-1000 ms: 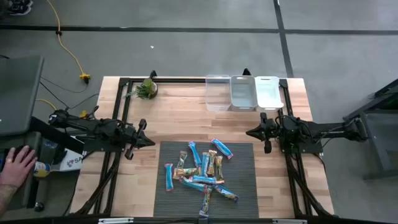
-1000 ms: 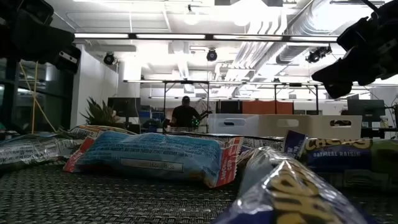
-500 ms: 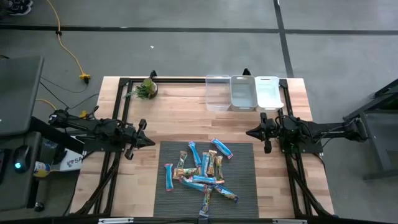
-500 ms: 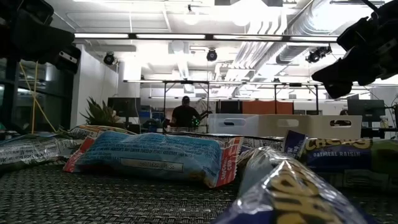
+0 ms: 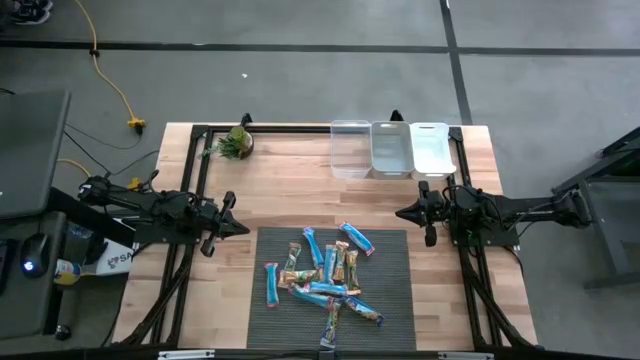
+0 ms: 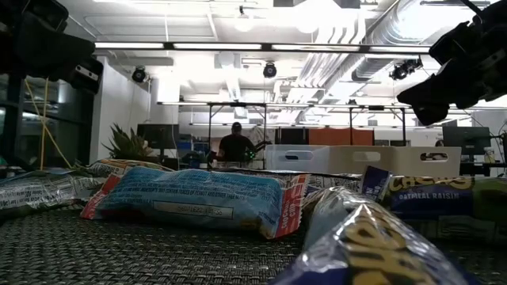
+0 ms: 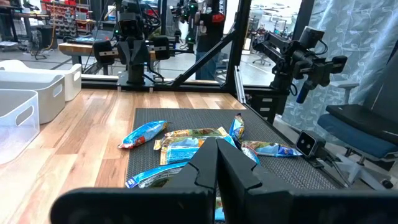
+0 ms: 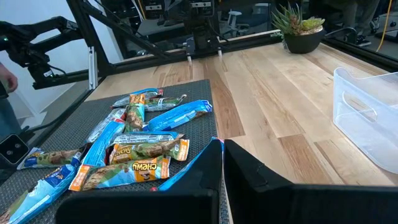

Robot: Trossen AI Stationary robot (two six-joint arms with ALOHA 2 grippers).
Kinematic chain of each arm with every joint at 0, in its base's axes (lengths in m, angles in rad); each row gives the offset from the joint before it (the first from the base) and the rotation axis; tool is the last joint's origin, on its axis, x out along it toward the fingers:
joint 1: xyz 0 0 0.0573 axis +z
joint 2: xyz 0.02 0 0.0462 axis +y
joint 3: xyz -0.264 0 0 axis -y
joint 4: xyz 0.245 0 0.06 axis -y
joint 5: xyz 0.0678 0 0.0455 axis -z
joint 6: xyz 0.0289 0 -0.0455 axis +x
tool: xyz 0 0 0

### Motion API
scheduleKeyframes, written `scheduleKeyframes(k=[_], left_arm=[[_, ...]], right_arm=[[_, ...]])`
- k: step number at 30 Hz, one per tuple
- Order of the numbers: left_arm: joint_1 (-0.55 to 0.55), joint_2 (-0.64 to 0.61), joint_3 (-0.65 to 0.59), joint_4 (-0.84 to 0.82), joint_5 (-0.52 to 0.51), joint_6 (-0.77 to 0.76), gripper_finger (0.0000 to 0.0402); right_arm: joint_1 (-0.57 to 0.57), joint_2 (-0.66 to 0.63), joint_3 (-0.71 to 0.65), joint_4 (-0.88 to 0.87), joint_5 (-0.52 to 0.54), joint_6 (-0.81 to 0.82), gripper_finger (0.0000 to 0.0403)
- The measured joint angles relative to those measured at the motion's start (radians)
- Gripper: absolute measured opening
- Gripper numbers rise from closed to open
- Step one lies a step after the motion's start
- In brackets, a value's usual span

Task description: Pick and place Granola Bars by type

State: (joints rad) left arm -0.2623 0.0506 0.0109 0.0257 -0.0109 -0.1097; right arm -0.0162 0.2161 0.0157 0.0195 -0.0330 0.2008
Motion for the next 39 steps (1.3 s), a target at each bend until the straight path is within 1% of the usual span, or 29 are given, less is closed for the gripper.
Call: scheduleKeyframes(k=[28, 33, 36, 39], left_arm=[[0.0, 0.0, 0.0, 0.0, 0.0, 0.0, 0.0001], [0.0, 0.0, 0.0, 0.038, -0.046, 0.0, 0.0001], [0.0, -0.001, 0.0, 0.032, -0.024, -0.015, 0.0001], [0.0, -0.002, 0.0, 0.031, -0.005, -0.087, 0.0001]], right_arm=[[0.0, 0.0, 0.0, 0.0, 0.0, 0.0, 0.0], [0.0, 0.0, 0.0, 0.0, 0.0, 0.0, 0.0], [0.0, 0.0, 0.0, 0.0, 0.0, 0.0, 0.0], [0.0, 0.0, 0.0, 0.0, 0.0, 0.0, 0.0]])
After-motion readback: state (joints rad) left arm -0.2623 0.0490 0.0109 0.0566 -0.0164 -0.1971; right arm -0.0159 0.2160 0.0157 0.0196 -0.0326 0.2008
